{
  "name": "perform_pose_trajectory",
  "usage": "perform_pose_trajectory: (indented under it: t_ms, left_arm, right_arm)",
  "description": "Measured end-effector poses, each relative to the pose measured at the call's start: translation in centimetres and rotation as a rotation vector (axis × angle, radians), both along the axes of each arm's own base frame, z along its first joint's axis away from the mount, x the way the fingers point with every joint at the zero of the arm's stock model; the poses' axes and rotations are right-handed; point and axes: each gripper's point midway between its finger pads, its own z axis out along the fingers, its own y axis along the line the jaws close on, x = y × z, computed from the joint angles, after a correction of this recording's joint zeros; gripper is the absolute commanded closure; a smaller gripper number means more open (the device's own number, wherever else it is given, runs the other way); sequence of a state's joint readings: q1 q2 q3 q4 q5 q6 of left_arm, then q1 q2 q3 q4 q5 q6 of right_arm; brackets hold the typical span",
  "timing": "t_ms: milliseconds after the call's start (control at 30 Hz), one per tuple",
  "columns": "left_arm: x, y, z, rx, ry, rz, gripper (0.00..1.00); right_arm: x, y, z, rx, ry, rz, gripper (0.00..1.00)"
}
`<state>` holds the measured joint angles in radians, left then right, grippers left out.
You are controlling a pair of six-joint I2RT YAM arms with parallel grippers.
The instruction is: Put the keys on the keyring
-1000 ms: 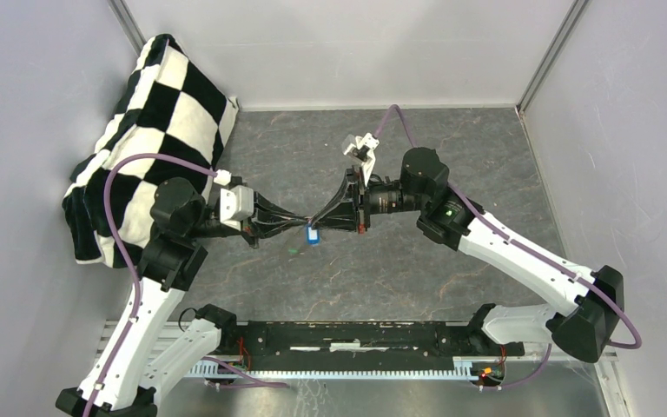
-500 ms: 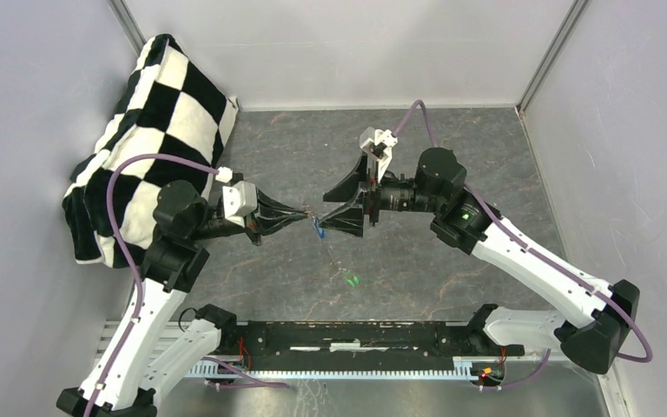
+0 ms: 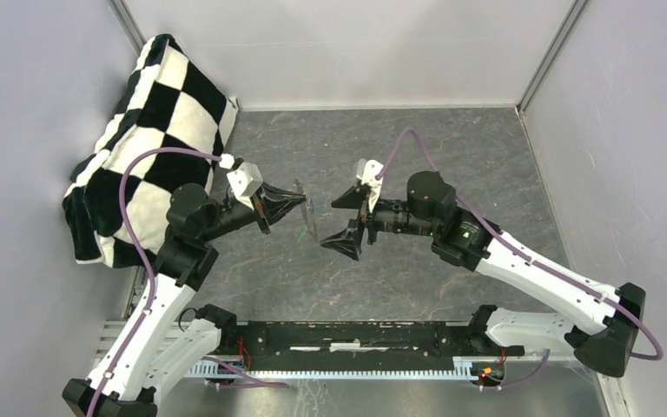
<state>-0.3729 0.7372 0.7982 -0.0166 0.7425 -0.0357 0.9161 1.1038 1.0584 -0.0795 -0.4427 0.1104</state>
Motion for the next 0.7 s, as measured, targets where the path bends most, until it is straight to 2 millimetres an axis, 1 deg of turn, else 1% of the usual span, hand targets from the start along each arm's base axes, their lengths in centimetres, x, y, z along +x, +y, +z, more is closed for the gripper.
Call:
perform_pose_trajectory:
  t_ms: [133, 300, 600, 700]
  left_arm:
    - [0.2, 0.1, 0.3, -0.007, -0.006, 0.012, 0.98]
    - [0.4, 0.2, 0.3, -0.009, -0.007, 0.027, 0.98]
    - [0.7, 0.3, 0.5, -0.012, -0.014, 0.041, 0.98]
    - [0.9, 0.5, 0.6, -0.016, -0.019, 0.058, 0.98]
  right_arm:
    - [0.5, 0.8, -2.4, -0.072, -0.026, -0.038, 0.02]
    - [1.0, 2.1, -4.5, -0.123, -0.043, -0.095, 0.02]
    - [0.5, 3.4, -6.5, -0.106, -0.015, -0.167, 0.02]
    - [0.4, 3.8, -6.8, -0.099, -0.007, -0.186, 0.02]
